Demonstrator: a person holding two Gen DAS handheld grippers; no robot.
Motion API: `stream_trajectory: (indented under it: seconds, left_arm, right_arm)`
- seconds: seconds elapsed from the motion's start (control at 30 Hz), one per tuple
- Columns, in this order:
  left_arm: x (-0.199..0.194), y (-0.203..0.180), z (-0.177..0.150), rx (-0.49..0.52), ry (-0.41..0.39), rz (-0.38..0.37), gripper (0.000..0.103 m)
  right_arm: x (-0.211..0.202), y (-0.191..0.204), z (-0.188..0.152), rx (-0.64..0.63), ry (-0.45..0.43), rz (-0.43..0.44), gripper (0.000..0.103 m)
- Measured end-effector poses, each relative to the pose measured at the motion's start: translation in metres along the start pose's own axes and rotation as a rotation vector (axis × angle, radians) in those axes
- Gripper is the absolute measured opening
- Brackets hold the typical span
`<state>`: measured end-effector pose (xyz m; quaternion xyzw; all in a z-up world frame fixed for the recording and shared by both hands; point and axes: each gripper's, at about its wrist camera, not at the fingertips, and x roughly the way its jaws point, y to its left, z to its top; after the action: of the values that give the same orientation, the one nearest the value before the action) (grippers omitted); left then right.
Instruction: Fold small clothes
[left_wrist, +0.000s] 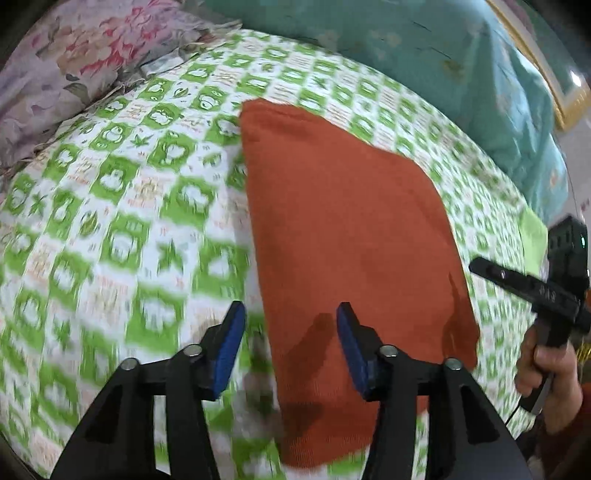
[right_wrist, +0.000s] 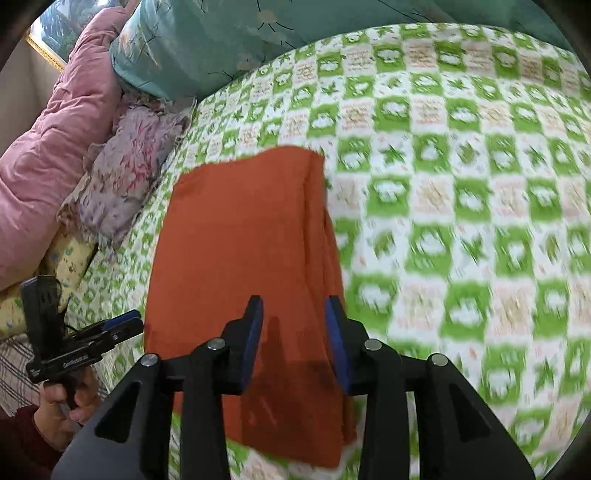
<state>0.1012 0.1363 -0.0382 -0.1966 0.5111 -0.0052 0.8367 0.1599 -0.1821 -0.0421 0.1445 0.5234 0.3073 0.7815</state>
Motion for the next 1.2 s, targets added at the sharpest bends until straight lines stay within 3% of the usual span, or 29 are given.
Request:
stream_trajectory:
  seconds: [0.17, 0.4, 0.43, 0.47, 0.5, 0.53, 0.6, 0.73, 0.8, 0.83, 0.87, 0.93, 1.03, 1.2]
  left_arm:
    - [0.034, 0.021, 0.049, -0.076, -0.003, -0.024, 0.062]
    - [0.080, 0.042, 0.112, -0.156, 0.000, -0.071, 0.063]
    - [0.084, 0.042, 0.118, -0.157, -0.007, -0.072, 0.058]
    - [0.086, 0.041, 0.126, -0.145, -0.027, -0.067, 0.048]
    - [0.088, 0.039, 0.134, -0.123, -0.040, -0.065, 0.012]
    - [0.089, 0.035, 0.140, -0.108, -0.050, -0.050, 0.009]
    - [0.081, 0.027, 0.147, -0.064, -0.112, -0.023, 0.006]
    - [0.094, 0.019, 0.144, -0.016, -0.109, 0.080, 0.006]
    - [0.102, 0.022, 0.142, -0.018, -0.100, 0.093, 0.007]
    - [0.103, 0.023, 0.142, -0.021, -0.099, 0.093, 0.008]
    - [0.102, 0.023, 0.143, -0.028, -0.098, 0.092, 0.009]
    - [0.094, 0.021, 0.146, -0.030, -0.098, 0.104, 0.020]
    - [0.070, 0.024, 0.140, -0.033, -0.125, 0.131, 0.025]
    - [0.026, 0.029, 0.106, -0.054, -0.144, 0.108, 0.032]
  right_arm:
    - [0.021, -0.007, 0.024, 0.014, 0.013, 0.007, 0.044]
    - [0.059, -0.027, 0.053, 0.093, 0.037, 0.042, 0.045]
    - [0.062, -0.030, 0.056, 0.107, 0.034, 0.058, 0.045]
    - [0.063, -0.032, 0.058, 0.114, 0.028, 0.072, 0.036]
    - [0.062, -0.031, 0.061, 0.109, 0.014, 0.088, 0.024]
    - [0.060, -0.028, 0.063, 0.095, 0.002, 0.090, 0.015]
    - [0.047, -0.019, 0.067, 0.055, -0.061, 0.115, 0.011]
    - [0.060, -0.021, 0.065, 0.014, -0.025, 0.027, 0.011]
    - [0.074, -0.027, 0.062, 0.011, 0.000, 0.004, 0.012]
    - [0.075, -0.029, 0.062, 0.024, -0.004, 0.005, 0.016]
    - [0.074, -0.032, 0.064, 0.045, -0.003, -0.013, 0.031]
    - [0.068, -0.034, 0.066, 0.074, -0.002, -0.030, 0.041]
    - [0.048, -0.035, 0.062, 0.100, -0.032, -0.026, 0.043]
    - [0.010, -0.030, 0.046, 0.107, -0.070, 0.000, 0.043]
